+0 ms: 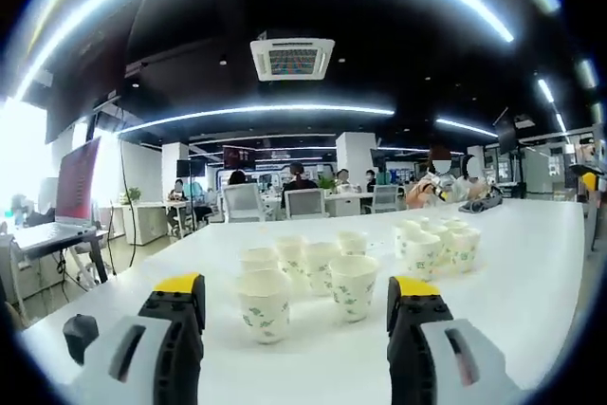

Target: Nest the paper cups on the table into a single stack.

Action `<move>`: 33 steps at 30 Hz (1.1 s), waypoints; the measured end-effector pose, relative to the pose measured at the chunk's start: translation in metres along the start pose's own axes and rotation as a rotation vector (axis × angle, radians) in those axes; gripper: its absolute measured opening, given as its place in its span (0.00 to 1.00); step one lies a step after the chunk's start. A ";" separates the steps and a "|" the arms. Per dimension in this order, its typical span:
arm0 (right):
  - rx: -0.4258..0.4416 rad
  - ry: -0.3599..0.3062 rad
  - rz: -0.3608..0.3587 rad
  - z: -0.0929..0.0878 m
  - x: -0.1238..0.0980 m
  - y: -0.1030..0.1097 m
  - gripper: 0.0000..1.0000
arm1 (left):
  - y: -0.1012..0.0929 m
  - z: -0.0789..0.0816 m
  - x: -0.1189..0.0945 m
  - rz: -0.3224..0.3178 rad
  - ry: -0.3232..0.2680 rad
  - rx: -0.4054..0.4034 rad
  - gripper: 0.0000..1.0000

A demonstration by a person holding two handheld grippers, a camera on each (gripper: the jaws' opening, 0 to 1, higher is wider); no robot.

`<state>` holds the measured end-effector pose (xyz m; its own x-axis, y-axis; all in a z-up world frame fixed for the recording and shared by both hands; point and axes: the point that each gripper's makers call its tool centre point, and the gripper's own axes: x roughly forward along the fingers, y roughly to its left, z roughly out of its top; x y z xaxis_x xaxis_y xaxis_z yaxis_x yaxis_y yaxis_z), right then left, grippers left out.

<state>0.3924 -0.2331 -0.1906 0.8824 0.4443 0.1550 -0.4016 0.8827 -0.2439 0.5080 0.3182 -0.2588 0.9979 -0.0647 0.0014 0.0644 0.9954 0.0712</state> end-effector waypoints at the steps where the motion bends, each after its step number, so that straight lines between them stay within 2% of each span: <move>1: -0.002 0.000 -0.003 0.000 0.000 -0.001 0.70 | 0.001 -0.002 0.001 0.003 0.007 0.005 0.83; 8: -0.001 0.005 -0.002 -0.001 0.003 0.001 0.69 | 0.006 -0.019 0.013 -0.012 0.038 -0.036 0.79; 11: 0.010 -0.005 -0.009 0.005 0.003 -0.002 0.69 | 0.006 -0.024 0.014 -0.016 0.042 -0.055 0.78; 17: 0.003 -0.007 -0.015 0.006 0.003 -0.002 0.69 | 0.008 -0.022 0.016 -0.013 0.035 -0.048 0.78; 25: -0.007 -0.010 -0.006 0.009 0.001 0.002 0.69 | 0.008 -0.020 0.025 -0.017 0.035 0.010 0.77; 33: -0.013 -0.004 -0.011 0.008 0.002 0.000 0.68 | 0.006 -0.024 0.033 -0.020 0.052 -0.009 0.77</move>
<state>0.3919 -0.2315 -0.1822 0.8860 0.4347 0.1614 -0.3881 0.8857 -0.2548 0.5412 0.3239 -0.2825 0.9953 -0.0815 -0.0516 0.0846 0.9945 0.0616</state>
